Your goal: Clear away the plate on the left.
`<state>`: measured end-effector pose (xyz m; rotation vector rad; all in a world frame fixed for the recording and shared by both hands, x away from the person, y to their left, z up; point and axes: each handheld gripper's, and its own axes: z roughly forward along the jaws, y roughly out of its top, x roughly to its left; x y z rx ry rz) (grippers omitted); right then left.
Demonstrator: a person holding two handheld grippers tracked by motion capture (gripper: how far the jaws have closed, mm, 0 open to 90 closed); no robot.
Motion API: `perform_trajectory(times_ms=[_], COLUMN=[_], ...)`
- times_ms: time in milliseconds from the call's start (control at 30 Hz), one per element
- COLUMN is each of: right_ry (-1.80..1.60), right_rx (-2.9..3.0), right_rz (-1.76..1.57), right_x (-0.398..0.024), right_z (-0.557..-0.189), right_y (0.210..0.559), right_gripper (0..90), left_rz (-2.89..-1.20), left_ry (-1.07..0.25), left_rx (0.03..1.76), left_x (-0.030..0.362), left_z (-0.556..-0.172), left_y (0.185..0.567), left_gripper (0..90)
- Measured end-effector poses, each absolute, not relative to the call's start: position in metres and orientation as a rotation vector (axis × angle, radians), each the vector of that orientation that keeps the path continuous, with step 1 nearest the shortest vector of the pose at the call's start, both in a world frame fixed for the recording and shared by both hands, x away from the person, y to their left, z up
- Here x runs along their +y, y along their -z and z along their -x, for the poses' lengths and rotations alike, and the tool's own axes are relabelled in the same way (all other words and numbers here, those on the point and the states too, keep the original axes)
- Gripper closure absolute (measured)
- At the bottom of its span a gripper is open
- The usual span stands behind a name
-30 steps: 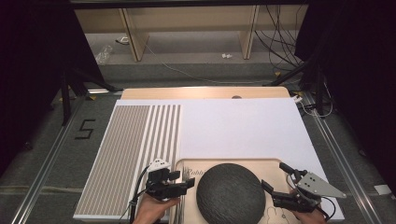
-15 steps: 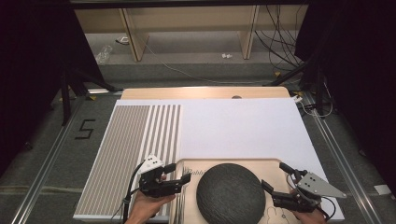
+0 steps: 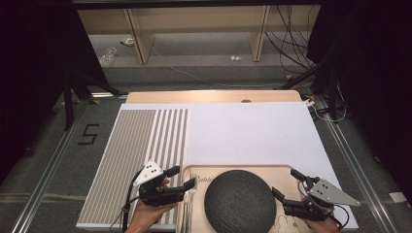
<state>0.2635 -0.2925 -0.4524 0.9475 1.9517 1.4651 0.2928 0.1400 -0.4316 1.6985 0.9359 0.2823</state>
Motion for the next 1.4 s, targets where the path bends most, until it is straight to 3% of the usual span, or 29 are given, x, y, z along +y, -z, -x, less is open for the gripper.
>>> perform_trajectory(times_ms=[500,1400], right_ry=[-1.468,-1.476], right_rx=[1.951,1.935], right_rz=[-0.949,-0.951], right_x=[-0.293,-0.293], right_z=[-0.264,-0.264], right_y=[0.453,0.453], right_gripper=[14.0,14.0], left_rz=[-1.714,-1.585], left_ry=[-0.409,-0.412], left_rx=[0.862,0.880], left_x=[0.146,0.170], left_z=[-0.286,-0.281], left_y=[0.431,0.434], left_gripper=[23.8,20.6])
